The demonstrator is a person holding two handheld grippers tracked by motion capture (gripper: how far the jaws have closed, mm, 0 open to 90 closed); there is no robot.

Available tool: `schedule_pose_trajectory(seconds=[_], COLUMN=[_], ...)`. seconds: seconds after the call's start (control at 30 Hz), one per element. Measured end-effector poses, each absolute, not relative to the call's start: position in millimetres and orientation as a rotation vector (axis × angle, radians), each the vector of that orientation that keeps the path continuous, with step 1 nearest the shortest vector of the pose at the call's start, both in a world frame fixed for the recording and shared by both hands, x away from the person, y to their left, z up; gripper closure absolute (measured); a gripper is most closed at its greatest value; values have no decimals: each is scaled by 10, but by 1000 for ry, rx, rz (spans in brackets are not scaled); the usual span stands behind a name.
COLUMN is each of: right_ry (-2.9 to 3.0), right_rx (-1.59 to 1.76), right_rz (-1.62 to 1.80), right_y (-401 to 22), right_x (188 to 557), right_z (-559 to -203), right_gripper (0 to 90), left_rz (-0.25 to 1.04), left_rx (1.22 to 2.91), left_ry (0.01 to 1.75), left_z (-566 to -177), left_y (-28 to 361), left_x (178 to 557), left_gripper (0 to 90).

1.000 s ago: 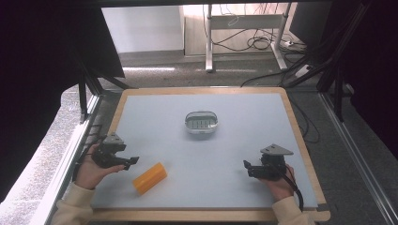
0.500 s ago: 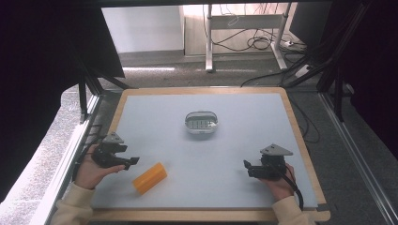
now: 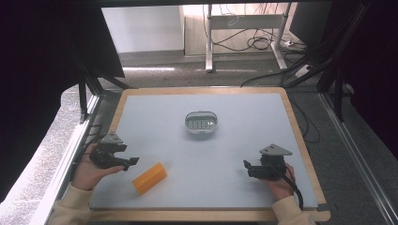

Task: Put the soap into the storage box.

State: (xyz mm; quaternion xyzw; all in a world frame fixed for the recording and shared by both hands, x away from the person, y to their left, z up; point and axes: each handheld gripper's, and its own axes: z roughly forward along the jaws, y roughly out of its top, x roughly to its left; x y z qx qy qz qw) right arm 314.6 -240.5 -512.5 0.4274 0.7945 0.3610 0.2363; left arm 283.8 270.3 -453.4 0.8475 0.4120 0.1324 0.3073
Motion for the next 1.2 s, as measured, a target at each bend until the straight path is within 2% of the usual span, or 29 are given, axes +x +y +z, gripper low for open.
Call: schedule_pose_trajectory(seconds=[1.2], right_ry=[2187], right_rx=[1165], right_rz=[974], right_y=[-2396], right_x=[3145], right_z=[-5131], right_gripper=[125], left_rz=[274], left_rx=[2321], left_ry=[952], left_z=[-4464], left_y=[2335], left_x=[2717], left_gripper=[268])
